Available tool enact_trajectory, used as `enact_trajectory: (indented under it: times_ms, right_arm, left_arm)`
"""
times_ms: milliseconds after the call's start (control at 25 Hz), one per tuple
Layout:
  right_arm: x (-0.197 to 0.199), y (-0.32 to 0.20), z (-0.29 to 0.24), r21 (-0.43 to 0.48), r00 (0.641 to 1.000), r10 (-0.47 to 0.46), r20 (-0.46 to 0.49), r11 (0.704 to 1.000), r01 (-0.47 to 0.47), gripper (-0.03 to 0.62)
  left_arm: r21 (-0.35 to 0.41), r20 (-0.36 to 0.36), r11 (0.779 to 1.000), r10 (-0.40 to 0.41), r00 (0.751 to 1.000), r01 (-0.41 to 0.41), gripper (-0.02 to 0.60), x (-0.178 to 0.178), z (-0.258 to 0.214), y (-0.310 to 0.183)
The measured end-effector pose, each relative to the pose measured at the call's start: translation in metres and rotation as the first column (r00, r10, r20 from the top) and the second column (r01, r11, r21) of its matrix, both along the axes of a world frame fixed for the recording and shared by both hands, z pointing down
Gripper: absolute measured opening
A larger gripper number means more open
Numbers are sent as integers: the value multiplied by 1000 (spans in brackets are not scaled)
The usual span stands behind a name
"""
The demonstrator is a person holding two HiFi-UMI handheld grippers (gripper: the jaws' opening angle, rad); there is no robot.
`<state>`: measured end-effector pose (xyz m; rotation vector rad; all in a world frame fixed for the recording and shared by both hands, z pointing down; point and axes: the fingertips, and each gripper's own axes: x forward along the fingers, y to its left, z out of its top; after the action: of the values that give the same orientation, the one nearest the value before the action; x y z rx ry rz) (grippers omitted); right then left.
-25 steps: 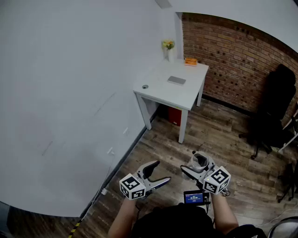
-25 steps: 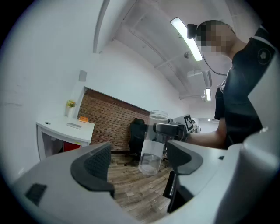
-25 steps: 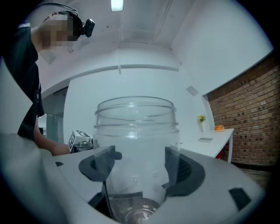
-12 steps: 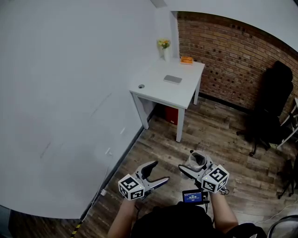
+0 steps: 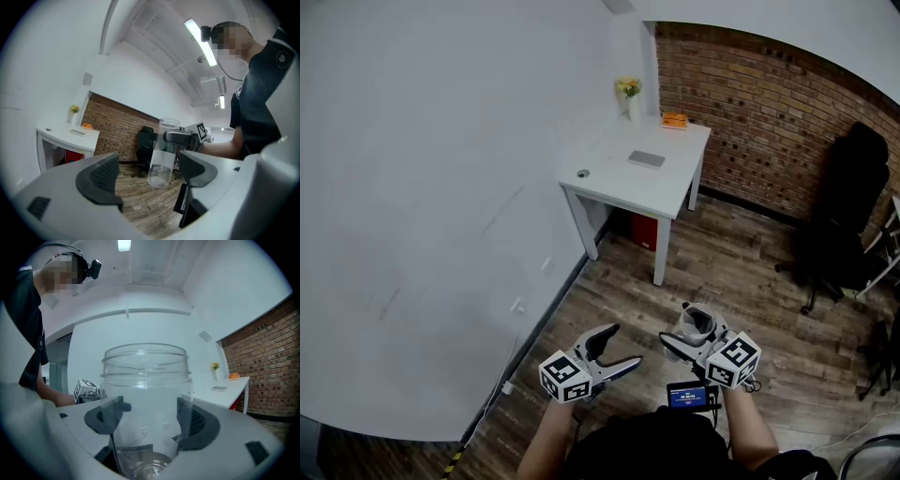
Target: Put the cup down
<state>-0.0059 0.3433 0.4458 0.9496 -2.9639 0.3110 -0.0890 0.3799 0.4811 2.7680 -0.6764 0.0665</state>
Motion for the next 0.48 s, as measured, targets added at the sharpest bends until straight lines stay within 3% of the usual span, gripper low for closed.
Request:
enact_trajectory:
  times_ms: [480]
  right_arm:
    - [-1,1,4,-8,1000,-16,1,1000,16,373]
  left_arm:
    - [-5,-5,1000,-7,1000,7,405,-1,0,0]
